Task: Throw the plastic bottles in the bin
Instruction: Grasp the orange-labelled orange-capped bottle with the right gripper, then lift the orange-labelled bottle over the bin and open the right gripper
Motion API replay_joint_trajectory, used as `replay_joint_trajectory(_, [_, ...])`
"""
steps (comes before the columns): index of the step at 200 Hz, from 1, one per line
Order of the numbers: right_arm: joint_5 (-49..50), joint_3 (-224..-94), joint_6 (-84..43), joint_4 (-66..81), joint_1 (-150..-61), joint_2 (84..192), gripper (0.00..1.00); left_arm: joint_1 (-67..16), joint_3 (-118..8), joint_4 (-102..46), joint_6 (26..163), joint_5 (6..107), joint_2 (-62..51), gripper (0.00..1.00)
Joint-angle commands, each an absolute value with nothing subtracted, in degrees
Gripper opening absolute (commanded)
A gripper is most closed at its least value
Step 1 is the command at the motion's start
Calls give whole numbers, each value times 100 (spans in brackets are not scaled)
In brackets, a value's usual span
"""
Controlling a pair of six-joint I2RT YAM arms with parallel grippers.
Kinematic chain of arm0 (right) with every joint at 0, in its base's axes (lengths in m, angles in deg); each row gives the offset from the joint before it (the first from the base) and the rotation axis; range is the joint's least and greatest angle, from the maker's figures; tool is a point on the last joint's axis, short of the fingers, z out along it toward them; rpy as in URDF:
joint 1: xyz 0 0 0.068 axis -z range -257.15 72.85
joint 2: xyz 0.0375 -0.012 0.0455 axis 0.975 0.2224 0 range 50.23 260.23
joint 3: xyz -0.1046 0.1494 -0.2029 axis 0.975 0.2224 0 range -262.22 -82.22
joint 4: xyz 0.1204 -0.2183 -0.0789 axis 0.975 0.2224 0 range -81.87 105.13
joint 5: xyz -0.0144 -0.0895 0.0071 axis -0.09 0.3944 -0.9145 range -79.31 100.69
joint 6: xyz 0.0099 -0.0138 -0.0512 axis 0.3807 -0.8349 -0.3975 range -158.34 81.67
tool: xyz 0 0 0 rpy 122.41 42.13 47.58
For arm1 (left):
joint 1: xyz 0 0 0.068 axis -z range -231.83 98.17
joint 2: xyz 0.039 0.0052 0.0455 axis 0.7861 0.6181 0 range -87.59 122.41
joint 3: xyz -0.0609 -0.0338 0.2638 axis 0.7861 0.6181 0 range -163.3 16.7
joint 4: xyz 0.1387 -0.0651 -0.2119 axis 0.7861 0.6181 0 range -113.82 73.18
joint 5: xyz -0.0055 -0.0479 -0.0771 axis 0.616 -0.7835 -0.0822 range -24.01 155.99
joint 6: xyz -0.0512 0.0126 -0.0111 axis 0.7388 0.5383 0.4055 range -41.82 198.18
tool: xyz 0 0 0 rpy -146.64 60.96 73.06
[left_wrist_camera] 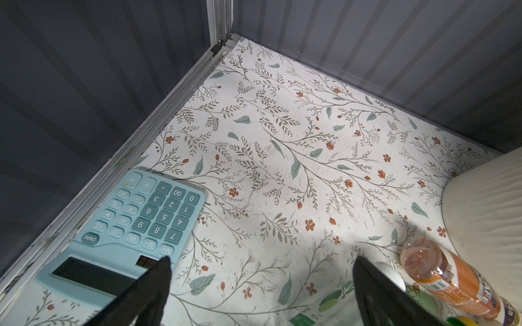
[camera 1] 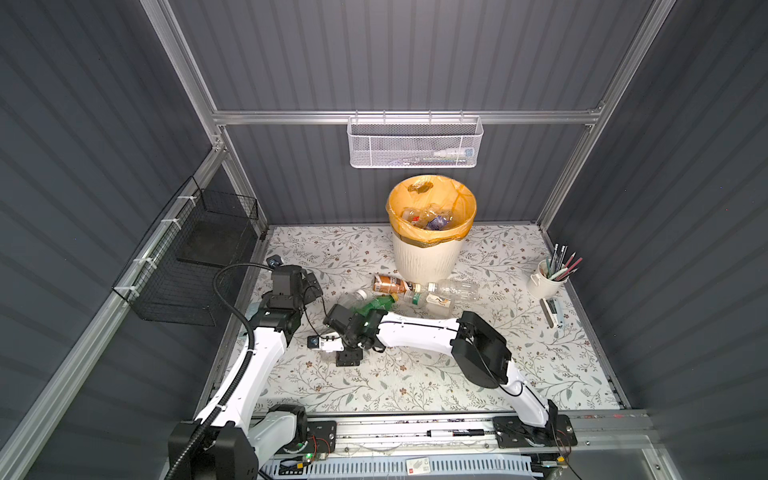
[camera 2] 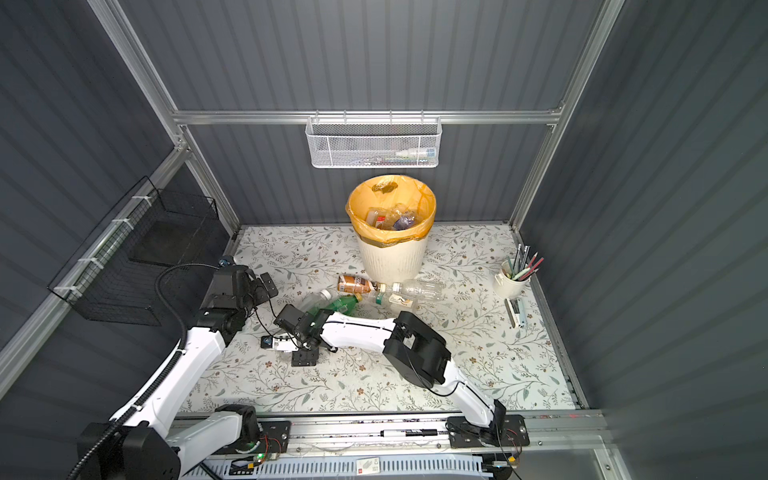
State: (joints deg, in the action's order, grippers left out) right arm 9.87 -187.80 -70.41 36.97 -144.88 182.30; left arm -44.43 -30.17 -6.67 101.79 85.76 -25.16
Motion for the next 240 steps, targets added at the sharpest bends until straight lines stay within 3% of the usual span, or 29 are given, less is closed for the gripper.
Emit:
replay_joint_trajectory(1, [1008, -18918, -7227, 4046, -14551, 18315, 79, -4488, -3118, -659, 10156, 8468, -2489, 100])
replay_joint_trajectory(63, [1005, -18547, -7024, 4042, -14538, 17886, 51, -4488, -3147, -643, 10147, 8393, -2512, 100])
replay_joint_trajectory(102, [1471, -17566, -6536, 3332, -14484, 16733, 50, -4488, -3167, -652, 10147, 8300, -2509, 100])
replay_joint_trajectory(129, [2613, -16475, -6511, 2417, -14472, 15534, 45, -4488, -3139, -738, 9986, 8020, -2488, 100])
replay_joint_trajectory(160, [4188, -15192, -7268, 762, -14455, 13897, 45, -4488, -3074, -852, 9925, 7668, -2406, 100])
replay_joint_trajectory(187, [4932, -14510, -8206, -826, -14404, 12664, 44, -4482, -3015, -957, 9878, 7419, -2339, 100])
replay_joint_trajectory(218, [4841, -14012, -9144, -2669, -14283, 11685, 46, -4479, -2974, -1121, 9839, 7089, -2300, 100])
replay_joint_trajectory(240, [4377, -14099, -9054, -3014, -13863, 11466, 48, -4479, -2970, -1216, 9879, 6875, -2236, 100])
